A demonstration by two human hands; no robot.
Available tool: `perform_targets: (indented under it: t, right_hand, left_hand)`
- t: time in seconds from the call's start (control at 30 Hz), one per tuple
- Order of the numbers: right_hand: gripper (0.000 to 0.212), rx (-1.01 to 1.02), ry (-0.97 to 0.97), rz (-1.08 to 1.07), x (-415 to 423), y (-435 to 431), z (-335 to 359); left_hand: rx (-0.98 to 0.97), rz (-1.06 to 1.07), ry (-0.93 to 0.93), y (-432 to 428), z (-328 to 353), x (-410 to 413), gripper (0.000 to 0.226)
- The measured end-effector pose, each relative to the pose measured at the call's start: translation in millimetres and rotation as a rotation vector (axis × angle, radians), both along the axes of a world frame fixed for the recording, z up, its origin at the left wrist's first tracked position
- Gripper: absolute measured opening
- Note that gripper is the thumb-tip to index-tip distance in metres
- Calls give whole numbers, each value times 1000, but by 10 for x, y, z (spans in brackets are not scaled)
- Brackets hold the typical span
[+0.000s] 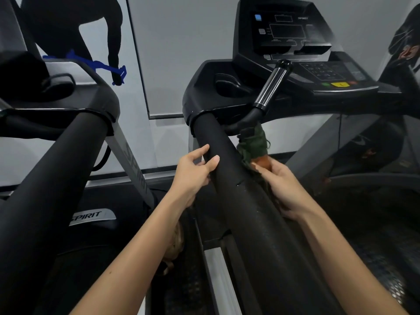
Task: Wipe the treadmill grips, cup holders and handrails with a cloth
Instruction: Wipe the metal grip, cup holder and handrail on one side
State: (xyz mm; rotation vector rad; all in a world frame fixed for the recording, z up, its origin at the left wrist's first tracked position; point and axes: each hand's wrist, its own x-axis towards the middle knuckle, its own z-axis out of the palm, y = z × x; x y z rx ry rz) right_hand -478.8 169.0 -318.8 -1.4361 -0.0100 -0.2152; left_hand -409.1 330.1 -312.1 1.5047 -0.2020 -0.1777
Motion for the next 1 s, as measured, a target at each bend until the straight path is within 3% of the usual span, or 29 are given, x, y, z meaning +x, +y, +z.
perform_targets:
  t: [0.13, 0.27, 0.47, 0.63, 0.83, 1.0]
  right_hand:
    - [14, -46, 69, 43, 198, 90, 140]
    - [25, 117, 133, 72, 237, 168, 105]
    - [12, -98, 66, -40, 4, 13, -66]
    - [20, -134, -41, -72, 68, 6, 25]
    - [21, 41, 113, 14, 323, 109, 40]
    - [24, -19, 186, -38, 36, 21, -98]
  left_hand:
    - [0, 9, -4, 5, 0, -9, 50]
    - [5, -15, -13, 21, 11, 14, 50]
    - [14, -13, -18, 25, 33, 24, 51]
    - [4, -8, 0, 29, 39, 32, 49]
    - [16, 5, -7, 23, 45, 25, 48]
    - [49, 49, -15, 14, 50, -41, 46]
